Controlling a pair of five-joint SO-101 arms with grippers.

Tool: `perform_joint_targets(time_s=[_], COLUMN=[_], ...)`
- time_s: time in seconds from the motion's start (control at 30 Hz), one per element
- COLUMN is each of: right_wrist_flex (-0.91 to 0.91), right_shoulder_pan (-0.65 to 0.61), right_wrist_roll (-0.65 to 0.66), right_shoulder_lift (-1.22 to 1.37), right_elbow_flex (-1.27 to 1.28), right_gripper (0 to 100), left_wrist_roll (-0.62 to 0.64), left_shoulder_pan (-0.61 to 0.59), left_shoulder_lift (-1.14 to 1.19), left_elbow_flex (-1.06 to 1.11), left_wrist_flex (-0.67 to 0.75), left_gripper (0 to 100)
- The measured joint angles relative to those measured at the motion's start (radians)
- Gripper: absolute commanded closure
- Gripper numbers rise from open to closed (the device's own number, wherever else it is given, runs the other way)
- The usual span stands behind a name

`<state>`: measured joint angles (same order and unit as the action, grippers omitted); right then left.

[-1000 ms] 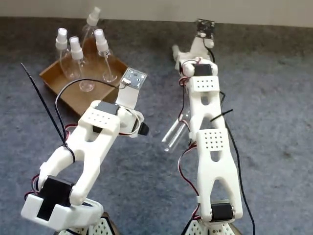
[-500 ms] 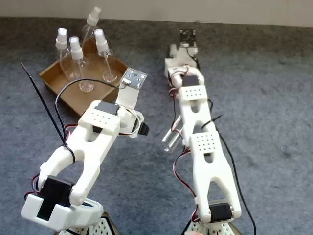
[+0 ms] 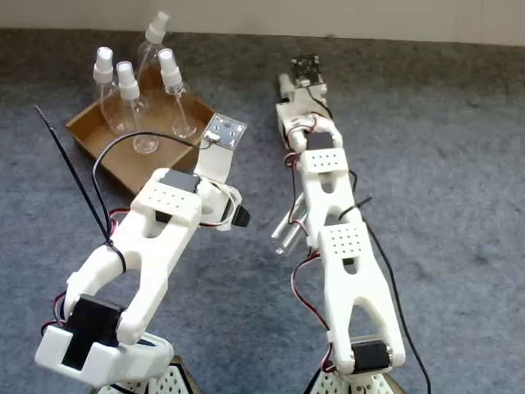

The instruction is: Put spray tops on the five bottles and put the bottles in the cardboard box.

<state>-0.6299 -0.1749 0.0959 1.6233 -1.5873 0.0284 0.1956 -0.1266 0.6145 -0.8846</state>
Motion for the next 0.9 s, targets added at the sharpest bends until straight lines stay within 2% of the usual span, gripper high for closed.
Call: perform_joint_targets(time_s=[0.2,0.33,0.5,0.9], right_wrist_flex=[0.003,-0.021,-0.161,-0.505], right_shoulder_pan=[0.052,0.066,0.084,0.109], right_wrist_roll=[-0.002,-0.002,-0.002,-0.002], right_shoulder_lift=[0.0,0.0,-0.002,-0.129], right_elbow_flex=[0.0,-0.008,-0.066,-0.074], right_gripper=[99.4,99.4,99.4,99.4], left_wrist_roll=[0.0,0.0,0.0,0.0], left_shoulder_pan=[0.0,0.0,0.0,0.0], left_shoulder_lift=[0.0,0.0,0.0,0.0], left_elbow_flex=[0.0,0.034,0.055,0.055], left_wrist_flex=[0.005,0.058,0.114,0.12], left_gripper=[73,73,73,73])
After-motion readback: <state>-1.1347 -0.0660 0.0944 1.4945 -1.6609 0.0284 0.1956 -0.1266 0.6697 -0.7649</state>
